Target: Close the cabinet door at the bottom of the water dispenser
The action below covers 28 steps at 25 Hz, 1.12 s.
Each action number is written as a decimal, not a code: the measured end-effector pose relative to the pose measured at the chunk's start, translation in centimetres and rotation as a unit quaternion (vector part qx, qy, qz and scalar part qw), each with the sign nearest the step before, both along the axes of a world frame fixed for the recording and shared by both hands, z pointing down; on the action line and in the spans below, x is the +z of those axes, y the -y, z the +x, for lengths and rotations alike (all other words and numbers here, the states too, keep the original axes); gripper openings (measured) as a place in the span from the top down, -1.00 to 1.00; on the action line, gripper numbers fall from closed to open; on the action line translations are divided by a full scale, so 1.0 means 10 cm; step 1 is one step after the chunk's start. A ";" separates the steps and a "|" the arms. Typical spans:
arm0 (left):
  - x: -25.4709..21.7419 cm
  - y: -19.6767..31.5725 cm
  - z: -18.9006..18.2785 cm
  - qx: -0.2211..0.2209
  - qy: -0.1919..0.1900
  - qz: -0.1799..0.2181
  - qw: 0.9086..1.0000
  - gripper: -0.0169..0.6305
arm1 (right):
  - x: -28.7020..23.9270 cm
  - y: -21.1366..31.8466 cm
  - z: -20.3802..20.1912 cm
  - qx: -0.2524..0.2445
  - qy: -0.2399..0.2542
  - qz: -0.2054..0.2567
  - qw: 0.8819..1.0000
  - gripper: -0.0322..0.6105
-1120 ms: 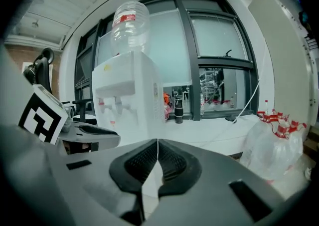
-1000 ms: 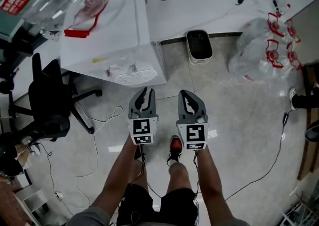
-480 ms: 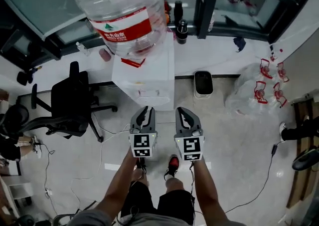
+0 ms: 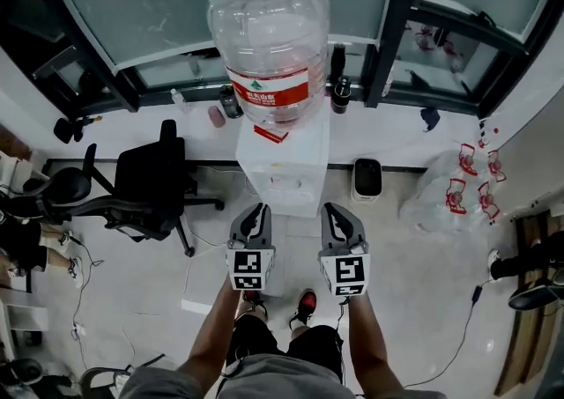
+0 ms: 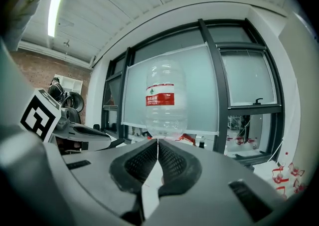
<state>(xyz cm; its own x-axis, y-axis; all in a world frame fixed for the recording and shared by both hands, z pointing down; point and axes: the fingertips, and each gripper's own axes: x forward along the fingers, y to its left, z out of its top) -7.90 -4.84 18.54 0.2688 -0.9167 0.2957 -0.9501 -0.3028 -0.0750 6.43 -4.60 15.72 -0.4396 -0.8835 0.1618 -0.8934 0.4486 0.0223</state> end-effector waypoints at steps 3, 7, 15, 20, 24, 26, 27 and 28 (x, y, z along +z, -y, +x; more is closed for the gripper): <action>-0.19 -0.13 -0.06 -0.003 0.000 0.006 1.000 0.79 | -0.16 -0.10 -0.01 -0.002 0.001 0.008 1.000 0.83; -0.35 -0.29 -0.14 -0.009 0.001 0.012 1.000 0.80 | -0.27 -0.24 -0.01 -0.002 0.002 0.013 1.000 0.83; -0.49 -0.62 -0.25 -0.022 -0.006 0.021 1.000 0.81 | -0.35 -0.56 0.07 0.001 0.003 0.017 1.000 0.83; -0.56 -0.71 -0.29 -0.024 -0.003 0.020 1.000 0.80 | -0.42 -0.63 0.06 -0.001 0.015 0.019 1.000 0.83; -0.59 -0.72 -0.29 -0.023 -0.002 0.025 0.999 0.81 | -0.44 -0.62 0.03 -0.005 0.010 0.028 1.000 0.83; -0.59 -0.72 -0.28 -0.021 -0.002 0.025 0.999 0.81 | -0.43 -0.61 0.02 -0.004 0.010 0.027 1.000 0.83; -0.59 -0.72 -0.28 -0.020 -0.003 0.026 0.999 0.81 | -0.43 -0.62 0.02 -0.004 0.010 0.025 1.000 0.83; -0.60 -0.72 -0.27 -0.019 -0.003 0.026 0.999 0.81 | -0.42 -0.62 0.03 -0.004 0.009 0.023 1.000 0.83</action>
